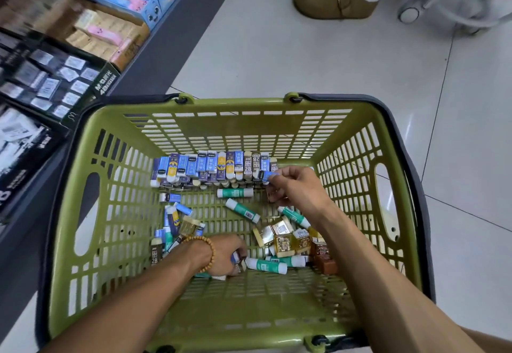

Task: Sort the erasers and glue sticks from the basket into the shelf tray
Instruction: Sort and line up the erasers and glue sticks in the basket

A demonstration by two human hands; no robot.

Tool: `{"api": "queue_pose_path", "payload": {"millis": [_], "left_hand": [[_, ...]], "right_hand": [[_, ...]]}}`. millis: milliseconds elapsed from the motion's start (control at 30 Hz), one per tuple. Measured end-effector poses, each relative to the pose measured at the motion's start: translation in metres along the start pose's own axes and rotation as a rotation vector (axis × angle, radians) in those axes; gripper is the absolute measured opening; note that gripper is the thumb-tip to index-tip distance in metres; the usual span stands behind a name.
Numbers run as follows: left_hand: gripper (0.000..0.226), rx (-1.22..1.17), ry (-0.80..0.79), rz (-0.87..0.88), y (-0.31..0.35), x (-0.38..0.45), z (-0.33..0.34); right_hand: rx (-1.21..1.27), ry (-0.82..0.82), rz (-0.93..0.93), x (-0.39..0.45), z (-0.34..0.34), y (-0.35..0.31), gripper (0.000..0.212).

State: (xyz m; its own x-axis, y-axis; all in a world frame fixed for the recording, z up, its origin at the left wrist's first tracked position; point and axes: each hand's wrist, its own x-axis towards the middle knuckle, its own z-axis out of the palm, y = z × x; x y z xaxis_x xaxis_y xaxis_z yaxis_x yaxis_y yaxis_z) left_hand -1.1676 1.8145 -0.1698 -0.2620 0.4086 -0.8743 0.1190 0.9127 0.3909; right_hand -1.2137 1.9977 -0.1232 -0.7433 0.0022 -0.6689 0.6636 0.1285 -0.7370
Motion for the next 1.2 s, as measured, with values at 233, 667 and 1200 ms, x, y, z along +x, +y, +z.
{"api": "queue_pose_path", "payload": {"millis": [233, 667, 1200], "left_hand": [[0.034, -1.029, 0.242, 0.091, -0.014, -0.035, -0.020], [0.042, -1.808, 0.587, 0.128, -0.040, -0.093, -0.021], [0.022, -1.772, 0.668, 0.039, -0.041, -0.083, -0.025]], "right_hand": [[0.060, 0.007, 0.031, 0.001, 0.013, -0.009, 0.007], [-0.280, 0.006, -0.038, 0.043, 0.050, -0.029, 0.019], [-0.438, 0.140, -0.225, 0.060, 0.089, -0.017, 0.012]]}}
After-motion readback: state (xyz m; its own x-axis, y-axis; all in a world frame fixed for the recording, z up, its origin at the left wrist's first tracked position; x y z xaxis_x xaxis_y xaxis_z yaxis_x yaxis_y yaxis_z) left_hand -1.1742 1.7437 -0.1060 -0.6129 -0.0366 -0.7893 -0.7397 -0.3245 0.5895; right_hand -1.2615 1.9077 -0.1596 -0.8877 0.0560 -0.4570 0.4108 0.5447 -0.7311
